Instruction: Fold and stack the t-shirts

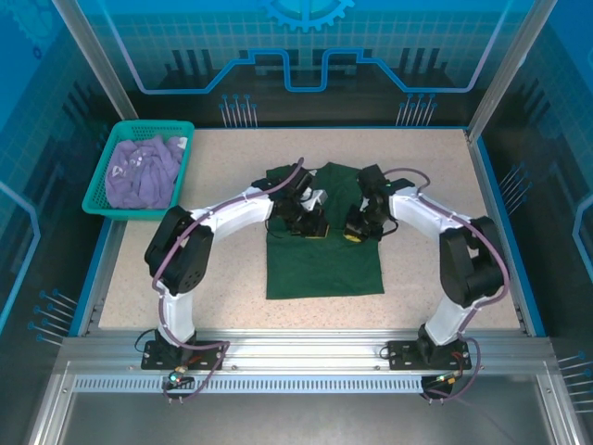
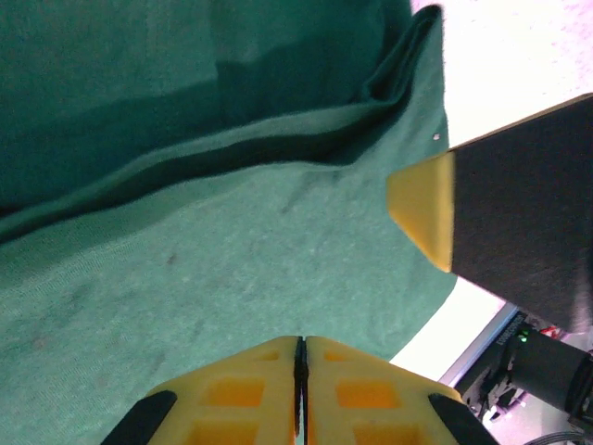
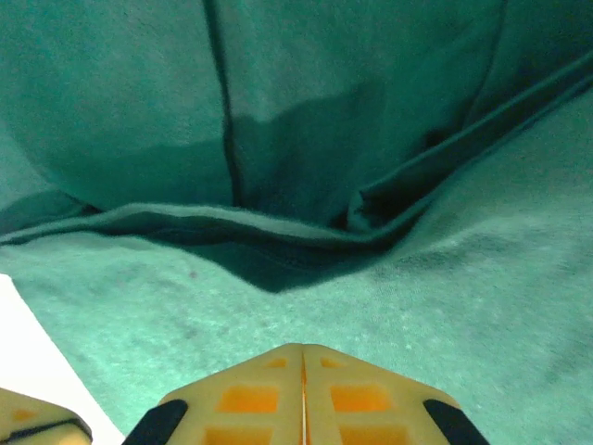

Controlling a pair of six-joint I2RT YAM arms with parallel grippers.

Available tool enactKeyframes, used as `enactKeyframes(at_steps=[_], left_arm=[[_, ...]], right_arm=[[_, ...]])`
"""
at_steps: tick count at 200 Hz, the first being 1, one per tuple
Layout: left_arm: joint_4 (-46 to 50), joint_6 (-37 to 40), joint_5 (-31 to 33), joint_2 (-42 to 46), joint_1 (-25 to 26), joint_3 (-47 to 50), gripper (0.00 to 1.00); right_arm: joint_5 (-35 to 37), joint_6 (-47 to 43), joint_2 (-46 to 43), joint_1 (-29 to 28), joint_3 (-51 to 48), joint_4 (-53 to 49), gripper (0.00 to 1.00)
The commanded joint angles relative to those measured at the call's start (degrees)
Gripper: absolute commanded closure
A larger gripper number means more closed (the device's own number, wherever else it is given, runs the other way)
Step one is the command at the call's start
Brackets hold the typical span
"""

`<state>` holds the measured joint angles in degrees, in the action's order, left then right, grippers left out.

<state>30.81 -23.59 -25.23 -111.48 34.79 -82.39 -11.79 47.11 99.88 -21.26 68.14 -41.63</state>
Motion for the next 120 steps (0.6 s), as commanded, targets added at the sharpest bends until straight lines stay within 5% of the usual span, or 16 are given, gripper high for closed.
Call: enactKeyframes(at_steps=[1, 120], left_arm=[[-0.29, 1.0, 2.82, -2.16, -0.63, 1.22, 0.88], [2.98, -1.04, 11.78, -10.21, -4.73, -2.73, 0.85]], right_arm=[[-0.71, 0.78, 4.14, -0.44, 2.45, 0.0, 0.9], [-1.78, -2.3, 19.65, 7.04, 14.91, -2.58, 0.89]])
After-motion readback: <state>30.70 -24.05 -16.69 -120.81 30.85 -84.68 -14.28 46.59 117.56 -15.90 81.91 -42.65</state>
